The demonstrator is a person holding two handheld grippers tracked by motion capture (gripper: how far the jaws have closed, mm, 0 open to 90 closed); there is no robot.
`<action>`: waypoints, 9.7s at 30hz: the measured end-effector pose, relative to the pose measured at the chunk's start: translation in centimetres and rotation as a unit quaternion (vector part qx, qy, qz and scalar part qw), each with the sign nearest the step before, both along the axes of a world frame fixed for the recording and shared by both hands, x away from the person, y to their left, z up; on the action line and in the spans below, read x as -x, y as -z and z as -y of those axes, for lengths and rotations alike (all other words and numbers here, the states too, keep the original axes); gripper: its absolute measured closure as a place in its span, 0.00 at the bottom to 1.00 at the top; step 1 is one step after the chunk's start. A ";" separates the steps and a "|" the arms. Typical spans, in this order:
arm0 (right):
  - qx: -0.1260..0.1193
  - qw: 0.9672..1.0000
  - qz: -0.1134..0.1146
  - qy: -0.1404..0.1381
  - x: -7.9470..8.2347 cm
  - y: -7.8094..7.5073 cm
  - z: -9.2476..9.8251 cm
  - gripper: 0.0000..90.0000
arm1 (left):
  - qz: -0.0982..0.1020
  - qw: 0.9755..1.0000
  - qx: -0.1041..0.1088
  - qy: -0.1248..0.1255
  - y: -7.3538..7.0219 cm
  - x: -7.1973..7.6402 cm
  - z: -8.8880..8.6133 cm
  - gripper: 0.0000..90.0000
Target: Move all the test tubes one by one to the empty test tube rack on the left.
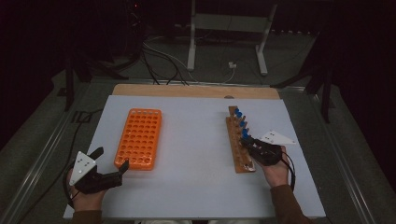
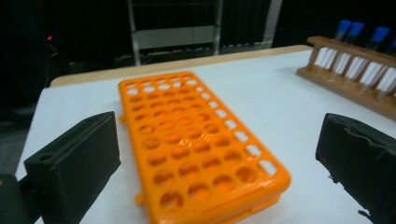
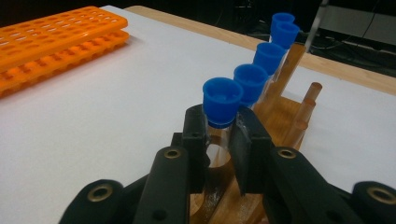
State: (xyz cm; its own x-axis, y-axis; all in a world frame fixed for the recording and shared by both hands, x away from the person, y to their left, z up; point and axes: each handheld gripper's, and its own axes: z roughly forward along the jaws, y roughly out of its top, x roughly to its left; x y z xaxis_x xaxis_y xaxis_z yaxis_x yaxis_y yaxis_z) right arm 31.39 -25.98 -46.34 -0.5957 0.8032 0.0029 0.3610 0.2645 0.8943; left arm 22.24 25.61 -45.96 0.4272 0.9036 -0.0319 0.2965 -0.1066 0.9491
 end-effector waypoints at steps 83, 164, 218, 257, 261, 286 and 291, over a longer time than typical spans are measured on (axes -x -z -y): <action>-0.045 0.985 -0.009 -0.165 -0.2 -6.6 -11.3 0.86 | -0.014 0.966 -0.064 0.251 -3.5 -8.5 19.4 0.84; -0.062 0.998 0.011 0.015 1.8 -2.5 3.4 0.00 | -0.063 0.991 -0.026 0.114 0.2 -4.0 4.7 0.87; -0.050 0.999 0.004 0.005 1.6 -2.0 2.2 0.00 | -0.103 0.988 -0.029 0.109 2.3 -3.9 4.2 0.60; 0.014 1.000 -0.008 0.020 -2.5 0.4 -1.2 0.85 | -0.042 0.998 0.029 0.030 1.1 -3.4 2.3 0.01; 0.017 1.000 -0.008 0.021 -2.6 0.3 -1.3 0.85 | -0.042 0.998 0.026 0.031 1.0 -3.4 2.3 0.01; 0.021 1.000 -0.002 0.010 -2.7 -3.4 -1.4 0.85 | -0.027 0.998 -0.004 0.048 -2.0 -3.6 4.2 0.01; 0.017 1.000 0.000 0.006 -2.6 -4.5 -1.3 0.85 | -0.017 0.998 -0.001 0.062 -2.7 -3.6 5.2 0.01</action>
